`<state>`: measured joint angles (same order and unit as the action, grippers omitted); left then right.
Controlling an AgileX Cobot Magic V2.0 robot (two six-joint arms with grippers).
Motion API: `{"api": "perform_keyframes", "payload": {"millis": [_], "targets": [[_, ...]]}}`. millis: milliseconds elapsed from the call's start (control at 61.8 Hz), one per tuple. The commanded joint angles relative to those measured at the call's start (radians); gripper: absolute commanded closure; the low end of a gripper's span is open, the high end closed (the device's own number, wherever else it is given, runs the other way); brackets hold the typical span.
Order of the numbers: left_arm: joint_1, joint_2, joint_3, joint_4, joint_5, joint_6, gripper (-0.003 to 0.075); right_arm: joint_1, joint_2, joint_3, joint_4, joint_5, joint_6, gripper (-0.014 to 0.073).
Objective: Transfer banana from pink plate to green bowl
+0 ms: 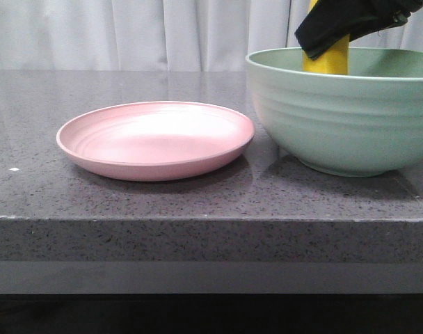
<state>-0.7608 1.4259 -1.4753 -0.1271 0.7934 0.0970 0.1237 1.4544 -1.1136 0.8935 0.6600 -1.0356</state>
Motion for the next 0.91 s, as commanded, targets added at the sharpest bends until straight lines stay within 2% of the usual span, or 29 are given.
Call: {"api": "perform_keyframes", "payload": {"millis": [0, 113, 227, 340, 405, 469, 550, 599, 696, 777, 842, 890], "targets": [[-0.006, -0.033, -0.032, -0.009, -0.075, -0.007, 0.0164, 0.000, -0.033, -0.035, 0.037, -0.025, -0.012, 0.0196], [-0.006, -0.033, -0.032, -0.007, -0.077, -0.007, 0.0164, -0.001, -0.035, -0.035, 0.037, -0.022, -0.004, 0.0111], [-0.006, -0.033, -0.032, -0.001, -0.079, -0.007, 0.0164, -0.001, -0.049, -0.039, 0.029, -0.011, 0.053, 0.0096], [0.008, -0.033, -0.032, 0.031, -0.095, -0.025, 0.0167, -0.006, -0.068, -0.080, -0.074, 0.032, 0.299, 0.0101], [0.041, -0.033, -0.032, 0.045, -0.108, -0.043, 0.0185, -0.006, -0.077, -0.135, -0.210, 0.090, 0.522, 0.0132], [0.087, -0.033, -0.032, 0.045, -0.112, -0.056, 0.0220, -0.006, -0.078, -0.191, -0.320, 0.155, 0.682, 0.0185], [0.157, -0.033, -0.032, 0.045, -0.110, -0.068, 0.0286, -0.006, -0.078, -0.255, -0.468, 0.241, 0.880, 0.0276], [0.206, -0.033, -0.032, 0.045, -0.108, -0.069, 0.0339, -0.006, -0.078, -0.290, -0.539, 0.284, 0.939, 0.0349], [0.299, -0.033, -0.032, 0.045, -0.085, -0.069, 0.0477, -0.006, -0.079, -0.333, -0.617, 0.345, 0.971, 0.0515], [0.381, -0.033, -0.032, 0.045, -0.056, -0.069, 0.0643, -0.006, -0.084, -0.343, -0.648, 0.366, 0.973, 0.0663], [0.431, -0.033, -0.030, 0.045, -0.030, -0.069, 0.0742, -0.006, -0.087, -0.343, -0.671, 0.373, 0.978, 0.0651], [0.470, -0.033, -0.030, 0.045, -0.011, -0.069, 0.0741, -0.006, -0.087, -0.343, -0.689, 0.379, 0.984, 0.0652]]}}
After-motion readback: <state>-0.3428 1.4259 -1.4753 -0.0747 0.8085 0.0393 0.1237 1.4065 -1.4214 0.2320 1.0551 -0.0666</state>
